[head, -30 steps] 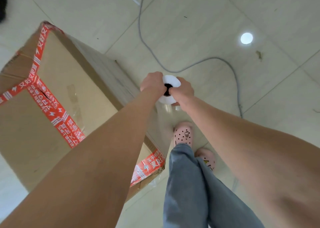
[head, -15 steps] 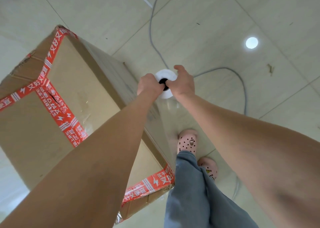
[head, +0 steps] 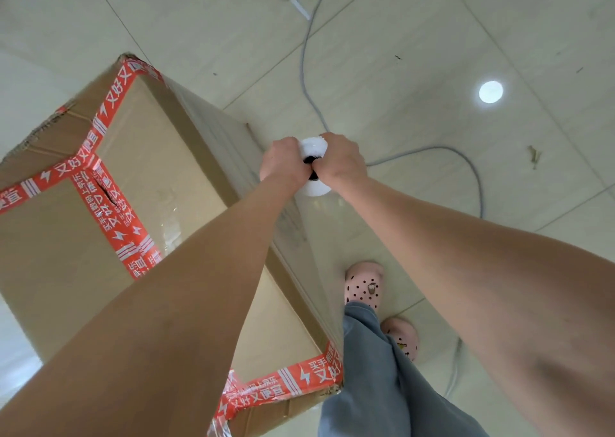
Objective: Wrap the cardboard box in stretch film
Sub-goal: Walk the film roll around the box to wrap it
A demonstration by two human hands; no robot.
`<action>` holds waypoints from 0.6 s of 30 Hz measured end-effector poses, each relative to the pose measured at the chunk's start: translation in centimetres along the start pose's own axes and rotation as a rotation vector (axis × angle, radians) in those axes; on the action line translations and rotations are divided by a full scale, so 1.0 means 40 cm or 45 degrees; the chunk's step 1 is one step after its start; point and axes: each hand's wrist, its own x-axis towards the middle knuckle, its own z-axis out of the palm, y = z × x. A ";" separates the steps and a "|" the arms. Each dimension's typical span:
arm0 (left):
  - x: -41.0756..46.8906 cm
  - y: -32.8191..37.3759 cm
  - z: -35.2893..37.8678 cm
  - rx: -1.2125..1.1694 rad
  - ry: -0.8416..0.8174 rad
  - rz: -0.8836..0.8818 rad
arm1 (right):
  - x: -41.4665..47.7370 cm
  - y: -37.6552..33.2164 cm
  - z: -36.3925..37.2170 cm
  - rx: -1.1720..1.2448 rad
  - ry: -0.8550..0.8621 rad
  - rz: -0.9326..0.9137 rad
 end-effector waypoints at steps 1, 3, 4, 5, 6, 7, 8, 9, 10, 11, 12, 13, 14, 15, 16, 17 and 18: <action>0.000 -0.001 -0.002 -0.028 0.003 -0.030 | 0.002 -0.008 -0.005 -0.055 0.019 -0.038; -0.002 -0.009 -0.005 -0.094 0.016 -0.095 | 0.005 -0.022 -0.008 -0.122 0.043 -0.106; -0.002 -0.017 -0.007 -0.132 0.031 -0.132 | 0.006 -0.028 -0.006 -0.138 0.054 -0.144; -0.001 -0.026 -0.010 -0.167 0.051 -0.164 | 0.009 -0.035 -0.002 -0.144 0.060 -0.182; -0.001 -0.035 -0.014 -0.191 0.065 -0.194 | 0.010 -0.039 0.004 -0.134 0.060 -0.211; -0.001 -0.045 -0.018 -0.202 0.072 -0.226 | 0.009 -0.042 0.012 -0.091 0.054 -0.216; 0.000 -0.053 -0.023 -0.202 0.073 -0.254 | 0.010 -0.044 0.021 -0.004 0.043 -0.172; 0.002 -0.057 -0.029 -0.193 0.068 -0.267 | 0.013 -0.043 0.029 0.124 0.015 -0.056; 0.004 -0.058 -0.036 -0.180 0.055 -0.260 | 0.014 -0.043 0.036 0.278 -0.037 0.119; 0.009 -0.054 -0.043 -0.166 0.039 -0.231 | 0.014 -0.043 0.040 0.436 -0.099 0.298; 0.017 -0.046 -0.050 -0.147 0.021 -0.185 | 0.016 -0.044 0.041 0.559 -0.152 0.422; 0.025 -0.037 -0.057 -0.117 0.002 -0.131 | 0.021 -0.046 0.041 0.611 -0.191 0.469; 0.032 -0.028 -0.065 -0.074 -0.018 -0.081 | 0.030 -0.049 0.039 0.597 -0.208 0.457; 0.041 -0.022 -0.073 -0.031 -0.038 -0.041 | 0.039 -0.053 0.035 0.529 -0.204 0.411; 0.050 -0.018 -0.081 0.001 -0.055 -0.006 | 0.049 -0.057 0.030 0.437 -0.185 0.356; 0.059 -0.016 -0.090 0.026 -0.063 0.030 | 0.059 -0.064 0.025 0.351 -0.164 0.302; 0.065 -0.015 -0.100 0.066 -0.053 0.075 | 0.066 -0.075 0.021 0.290 -0.154 0.256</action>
